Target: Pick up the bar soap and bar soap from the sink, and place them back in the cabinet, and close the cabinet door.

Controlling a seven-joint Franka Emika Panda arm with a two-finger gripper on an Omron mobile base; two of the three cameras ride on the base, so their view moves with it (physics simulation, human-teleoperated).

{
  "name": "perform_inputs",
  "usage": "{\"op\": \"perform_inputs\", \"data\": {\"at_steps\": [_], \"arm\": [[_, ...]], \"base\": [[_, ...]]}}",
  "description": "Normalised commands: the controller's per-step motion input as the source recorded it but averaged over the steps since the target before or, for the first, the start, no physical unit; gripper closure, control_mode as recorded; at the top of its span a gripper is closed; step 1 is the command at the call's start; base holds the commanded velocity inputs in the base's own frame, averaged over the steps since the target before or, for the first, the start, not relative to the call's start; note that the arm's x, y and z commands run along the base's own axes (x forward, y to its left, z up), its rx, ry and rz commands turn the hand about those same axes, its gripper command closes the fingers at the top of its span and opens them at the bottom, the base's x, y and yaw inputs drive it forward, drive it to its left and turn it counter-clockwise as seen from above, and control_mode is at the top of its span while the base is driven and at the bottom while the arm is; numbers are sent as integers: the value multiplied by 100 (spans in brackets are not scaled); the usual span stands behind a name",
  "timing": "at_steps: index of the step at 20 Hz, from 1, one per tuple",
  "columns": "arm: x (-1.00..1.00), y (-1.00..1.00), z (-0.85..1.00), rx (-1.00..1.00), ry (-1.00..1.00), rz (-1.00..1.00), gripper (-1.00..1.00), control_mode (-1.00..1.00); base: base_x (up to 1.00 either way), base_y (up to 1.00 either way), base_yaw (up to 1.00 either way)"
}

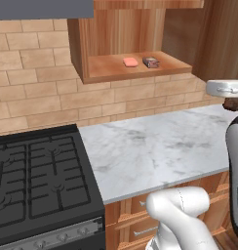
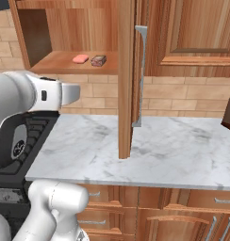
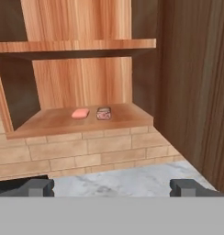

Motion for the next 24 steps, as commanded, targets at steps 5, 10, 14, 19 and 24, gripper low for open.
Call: {"op": "perform_inputs", "data": {"at_steps": [5,10,14,19,24], "arm": [[-58,-13,11,0,-5,0,-100,-100],[-53,-5,19,1,-3,0,-100,-100],[-50,-4,17,1,-1,0,-100,-100],[-49,-2,9,3,0,0,-100,-100],[-44,-5,0,8,0,0,-100,-100]], "base": [[0,0,0],[0,0,0],[0,0,0],[0,0,0],[0,0,0]]}}
